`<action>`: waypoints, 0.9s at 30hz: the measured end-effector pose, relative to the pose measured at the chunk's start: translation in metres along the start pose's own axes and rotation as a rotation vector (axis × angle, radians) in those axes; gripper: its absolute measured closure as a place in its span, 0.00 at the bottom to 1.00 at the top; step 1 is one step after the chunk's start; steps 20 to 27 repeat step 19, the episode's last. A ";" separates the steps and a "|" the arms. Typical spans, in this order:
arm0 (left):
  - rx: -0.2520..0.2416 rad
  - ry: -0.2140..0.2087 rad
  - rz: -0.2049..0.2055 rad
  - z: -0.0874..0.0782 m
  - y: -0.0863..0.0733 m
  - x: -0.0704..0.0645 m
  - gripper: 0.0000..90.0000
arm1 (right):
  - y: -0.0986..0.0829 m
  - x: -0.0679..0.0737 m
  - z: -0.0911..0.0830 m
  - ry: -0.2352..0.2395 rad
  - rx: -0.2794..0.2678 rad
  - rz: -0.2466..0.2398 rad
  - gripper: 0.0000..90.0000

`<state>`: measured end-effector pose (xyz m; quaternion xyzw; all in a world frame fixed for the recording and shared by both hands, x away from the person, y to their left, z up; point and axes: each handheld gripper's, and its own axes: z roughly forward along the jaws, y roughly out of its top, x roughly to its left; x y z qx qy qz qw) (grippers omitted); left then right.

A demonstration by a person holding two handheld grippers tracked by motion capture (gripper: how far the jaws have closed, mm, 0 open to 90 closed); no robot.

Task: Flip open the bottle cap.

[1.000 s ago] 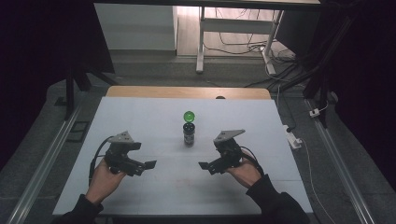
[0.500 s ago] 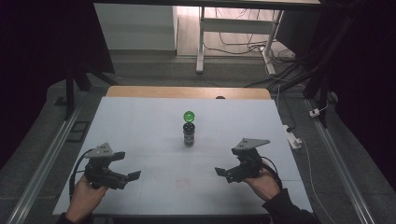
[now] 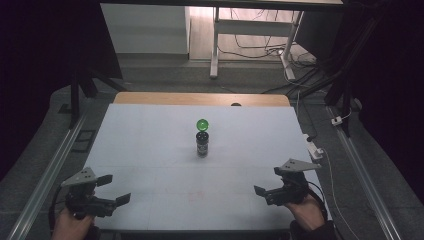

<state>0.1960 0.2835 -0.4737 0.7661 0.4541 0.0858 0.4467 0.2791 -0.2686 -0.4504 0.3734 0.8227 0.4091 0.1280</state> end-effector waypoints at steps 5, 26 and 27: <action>-0.007 0.038 -0.023 -0.010 -0.010 0.004 0.00 | -0.014 -0.006 -0.015 -0.047 0.001 0.024 0.00; 0.078 0.113 -0.027 -0.013 -0.018 0.005 0.00 | -0.034 -0.013 -0.033 -0.094 0.039 0.101 0.00; 0.078 0.113 -0.027 -0.013 -0.018 0.005 0.00 | -0.034 -0.013 -0.033 -0.094 0.039 0.101 0.00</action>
